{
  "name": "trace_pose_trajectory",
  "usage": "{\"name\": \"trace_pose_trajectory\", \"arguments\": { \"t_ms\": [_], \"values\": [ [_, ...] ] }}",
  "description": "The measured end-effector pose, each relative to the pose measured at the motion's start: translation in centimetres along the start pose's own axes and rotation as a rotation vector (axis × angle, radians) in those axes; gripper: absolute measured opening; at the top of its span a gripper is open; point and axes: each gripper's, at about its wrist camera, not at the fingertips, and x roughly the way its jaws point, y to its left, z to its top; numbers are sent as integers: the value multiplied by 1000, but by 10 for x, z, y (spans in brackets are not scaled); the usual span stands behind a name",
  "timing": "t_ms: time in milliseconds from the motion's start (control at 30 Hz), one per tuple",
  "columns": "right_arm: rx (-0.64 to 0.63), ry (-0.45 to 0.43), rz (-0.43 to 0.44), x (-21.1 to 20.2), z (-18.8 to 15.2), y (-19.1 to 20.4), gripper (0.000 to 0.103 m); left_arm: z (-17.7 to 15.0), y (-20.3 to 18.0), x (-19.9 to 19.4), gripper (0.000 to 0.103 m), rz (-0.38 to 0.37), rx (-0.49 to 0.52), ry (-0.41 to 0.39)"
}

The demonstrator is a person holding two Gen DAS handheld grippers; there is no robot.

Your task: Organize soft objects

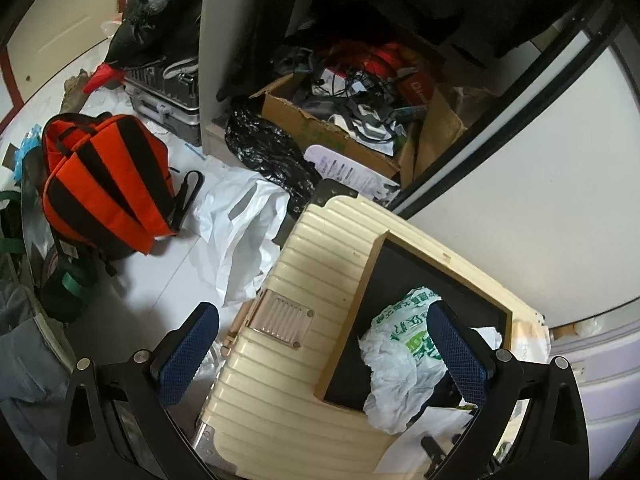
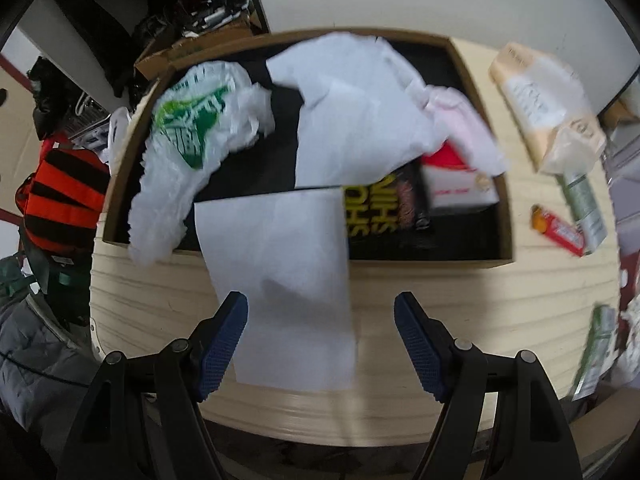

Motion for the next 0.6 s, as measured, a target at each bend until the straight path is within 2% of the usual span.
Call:
{"name": "trace_pose_trajectory", "arguments": {
  "t_ms": [33,67,100,167,233,333,600],
  "values": [
    [4,0,-2,1,2,1,68,0,1,2,103,-3,-5,6],
    [13,4,0,3,5,1,55,0,1,3,103,-5,-7,10],
    [26,12,7,6,7,-1,48,0,1,3,103,-6,-7,11],
    [56,41,27,11,13,-6,21,0,1,3,103,-2,-5,9],
    [74,48,49,12,13,-9,9,1,3,2,103,-3,-7,5],
    [80,17,63,2,8,-16,3,2,7,2,103,-10,-22,5],
    [122,-131,115,-54,4,-38,3,2,3,1,103,-5,-5,3]
  ]
}}
